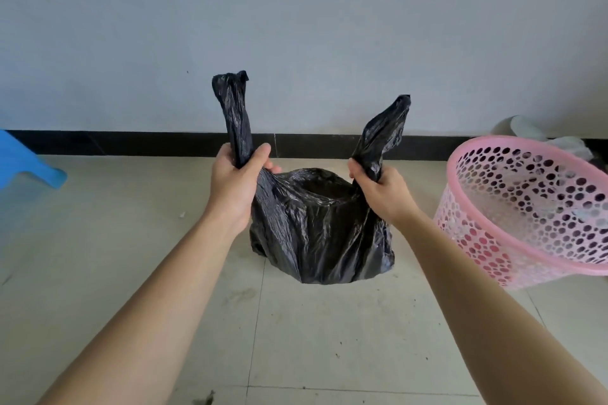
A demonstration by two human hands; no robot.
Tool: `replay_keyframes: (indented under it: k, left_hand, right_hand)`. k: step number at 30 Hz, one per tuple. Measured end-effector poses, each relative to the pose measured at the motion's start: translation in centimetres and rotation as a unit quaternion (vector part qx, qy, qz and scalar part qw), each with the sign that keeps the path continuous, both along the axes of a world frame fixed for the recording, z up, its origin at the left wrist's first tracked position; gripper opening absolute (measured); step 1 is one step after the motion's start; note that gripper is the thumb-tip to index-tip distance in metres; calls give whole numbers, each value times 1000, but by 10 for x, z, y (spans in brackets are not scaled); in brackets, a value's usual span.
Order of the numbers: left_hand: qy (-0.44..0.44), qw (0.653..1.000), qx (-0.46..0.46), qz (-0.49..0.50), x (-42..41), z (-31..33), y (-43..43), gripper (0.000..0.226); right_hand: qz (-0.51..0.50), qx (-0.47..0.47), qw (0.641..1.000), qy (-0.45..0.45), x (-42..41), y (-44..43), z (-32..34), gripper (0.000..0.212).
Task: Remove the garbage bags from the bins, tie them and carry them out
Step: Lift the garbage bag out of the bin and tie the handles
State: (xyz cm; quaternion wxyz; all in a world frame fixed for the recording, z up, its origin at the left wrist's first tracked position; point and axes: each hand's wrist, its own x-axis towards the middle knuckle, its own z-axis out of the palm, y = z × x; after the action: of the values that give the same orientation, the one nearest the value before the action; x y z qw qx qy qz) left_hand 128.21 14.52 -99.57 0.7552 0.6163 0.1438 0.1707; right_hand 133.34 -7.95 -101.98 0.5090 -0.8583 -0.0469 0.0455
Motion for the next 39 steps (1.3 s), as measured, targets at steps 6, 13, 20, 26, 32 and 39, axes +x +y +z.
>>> replay_keyframes:
  k: [6,13,20,26,32,39]
  left_hand:
    - [31,985,-37,-164,-1,18,-8,32]
    - [100,969,81,-213,-2,10,-8,40]
    - [93,986,-135,21,7,-3,5,35]
    - [136,965,-192,-117,2,-9,9,50]
    - [163,960,-181,-140,-4,-20,7,19]
    - [176,930,-27,-323,-11,-20,0,28]
  right_hand:
    - [231,-289,924,-100,-7,10,10,14]
    - [274,-386,855,-210,-19,22,3,17]
    - [213,-47,976,-21,-25,-3,-7,5]
    - [38,110,990,77,-21,-16,-22,25]
    - [106,97,990,12,-20,-15,-24,24]
    - [228,-17,973,-15,-17,2,-18,25]
